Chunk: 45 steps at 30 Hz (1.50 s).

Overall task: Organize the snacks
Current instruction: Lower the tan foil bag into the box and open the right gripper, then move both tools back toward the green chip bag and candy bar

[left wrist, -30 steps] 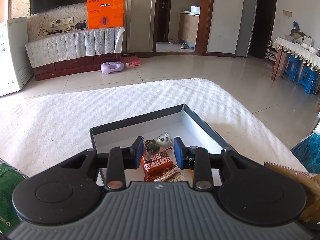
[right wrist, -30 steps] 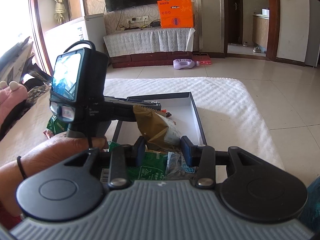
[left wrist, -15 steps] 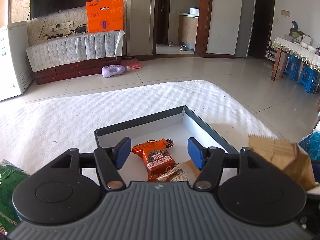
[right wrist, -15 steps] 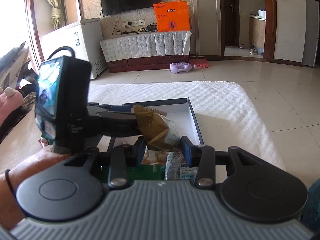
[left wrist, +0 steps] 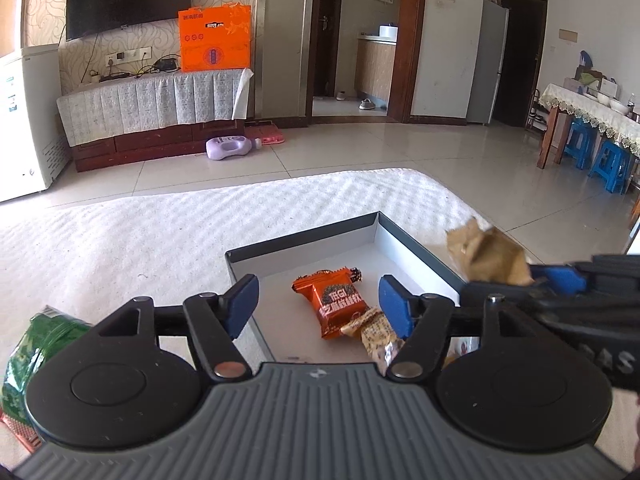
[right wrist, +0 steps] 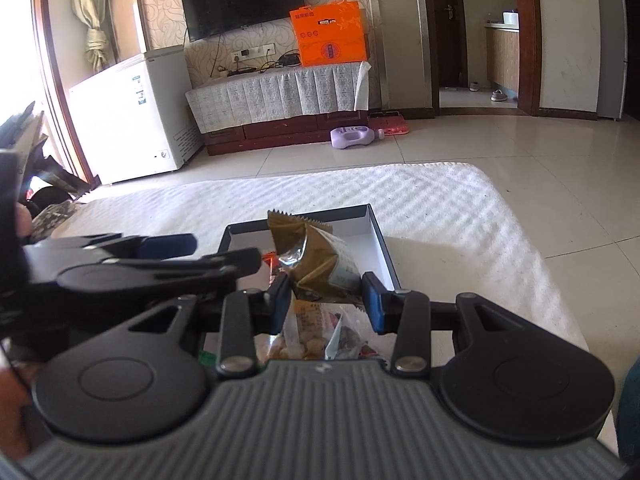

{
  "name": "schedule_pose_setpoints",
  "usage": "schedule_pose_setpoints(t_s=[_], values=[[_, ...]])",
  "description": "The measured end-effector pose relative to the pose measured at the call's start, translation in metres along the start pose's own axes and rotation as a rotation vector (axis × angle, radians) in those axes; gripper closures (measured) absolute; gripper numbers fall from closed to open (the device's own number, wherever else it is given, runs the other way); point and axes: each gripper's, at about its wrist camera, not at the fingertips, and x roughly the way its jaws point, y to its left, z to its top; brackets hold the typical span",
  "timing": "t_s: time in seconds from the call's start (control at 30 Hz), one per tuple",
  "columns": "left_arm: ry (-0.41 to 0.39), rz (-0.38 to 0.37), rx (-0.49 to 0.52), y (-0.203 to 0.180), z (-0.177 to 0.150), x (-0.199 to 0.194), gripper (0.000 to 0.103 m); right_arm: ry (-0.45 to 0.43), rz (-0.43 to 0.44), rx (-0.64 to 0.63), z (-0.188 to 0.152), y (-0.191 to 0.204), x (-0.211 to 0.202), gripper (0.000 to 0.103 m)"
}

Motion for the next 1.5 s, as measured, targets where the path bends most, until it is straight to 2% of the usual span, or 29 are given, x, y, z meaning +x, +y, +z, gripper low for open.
schedule_pose_setpoints(t_s=[0.07,0.17,0.37,0.8,1.0,1.1,1.2,1.43,1.5], values=[[0.003,0.011,0.000,0.003,-0.004,-0.008,0.031,-0.004,-0.013,-0.005,0.004,0.000,0.006,0.061],[0.009,-0.016,-0.013,0.009,-0.009,-0.017,0.031,-0.007,-0.033,-0.005,0.011,-0.002,0.017,0.061],[-0.002,-0.025,0.026,0.015,-0.014,-0.032,0.028,0.053,-0.065,-0.034,0.016,0.003,0.050,0.061],[0.002,-0.019,0.021,0.025,-0.013,-0.035,0.026,0.108,-0.098,-0.046,0.018,0.014,0.087,0.061],[0.002,-0.014,0.022,0.025,-0.014,-0.036,0.024,0.120,-0.101,-0.067,0.016,0.019,0.090,0.060],[-0.002,-0.010,0.026,0.024,-0.014,-0.036,0.022,0.118,-0.103,-0.085,0.015,0.022,0.088,0.051],[-0.002,-0.006,0.031,0.024,-0.013,-0.035,0.021,0.112,-0.109,-0.095,0.014,0.023,0.083,0.050],[-0.012,0.016,0.044,0.025,-0.013,-0.040,0.019,0.039,-0.105,-0.090,0.013,0.031,0.048,0.049],[-0.016,0.022,0.040,0.027,-0.013,-0.043,0.014,0.021,-0.092,-0.077,0.013,0.033,0.038,0.049]])
